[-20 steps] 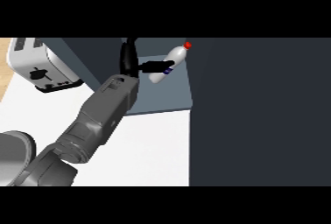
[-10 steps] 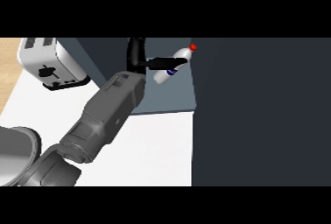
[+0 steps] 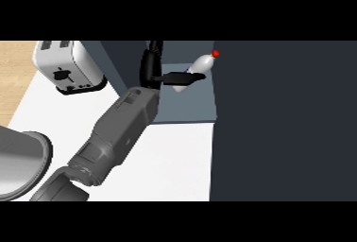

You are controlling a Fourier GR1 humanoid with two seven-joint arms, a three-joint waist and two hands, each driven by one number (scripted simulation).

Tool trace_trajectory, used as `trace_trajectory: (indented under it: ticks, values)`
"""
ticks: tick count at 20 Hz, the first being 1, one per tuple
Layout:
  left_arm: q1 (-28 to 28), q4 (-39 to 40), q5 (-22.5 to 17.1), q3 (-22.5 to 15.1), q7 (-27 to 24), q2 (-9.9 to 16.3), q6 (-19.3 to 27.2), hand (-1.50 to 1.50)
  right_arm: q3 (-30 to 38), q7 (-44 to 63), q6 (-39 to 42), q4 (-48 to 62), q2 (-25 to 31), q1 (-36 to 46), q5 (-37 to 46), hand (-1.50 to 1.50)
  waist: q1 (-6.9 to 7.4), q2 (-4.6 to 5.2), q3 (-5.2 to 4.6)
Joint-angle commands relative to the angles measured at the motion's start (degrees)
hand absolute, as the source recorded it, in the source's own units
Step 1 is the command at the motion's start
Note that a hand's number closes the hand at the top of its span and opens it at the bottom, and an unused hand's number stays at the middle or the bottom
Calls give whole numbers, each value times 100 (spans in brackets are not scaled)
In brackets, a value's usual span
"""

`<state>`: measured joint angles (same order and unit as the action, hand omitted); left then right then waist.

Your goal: Pick up the bottled water, place it into the cabinet and close the cabinet

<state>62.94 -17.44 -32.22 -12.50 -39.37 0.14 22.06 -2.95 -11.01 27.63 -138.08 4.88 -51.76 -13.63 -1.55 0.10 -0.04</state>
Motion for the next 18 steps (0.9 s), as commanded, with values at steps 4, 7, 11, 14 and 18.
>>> trace_trajectory:
  ticks: [4,7,11,14,18]
  values:
    - [-1028,-1266,-367,-718,122,-14,-141,-150,-418,529,-297,-902,-169,-219,50,-150,37,-41,-3]
    - [-1519,-2086,-474,-1001,360,-14,-326,-150,-495,311,-238,-722,-203,-420,201,-150,138,-91,-2]
    - [-2249,-3047,-719,-1517,394,-14,-485,-150,-333,206,-314,-723,-190,-327,186,-150,164,-80,-2]
    - [-2430,-3768,-697,-1930,494,-14,-344,-150,-349,432,-345,-703,-74,-40,49,-150,181,-48,-1]
    - [-3502,-4873,-285,-2135,432,23,-95,-150,-215,104,-256,-621,-62,-263,155,-150,246,-82,3]
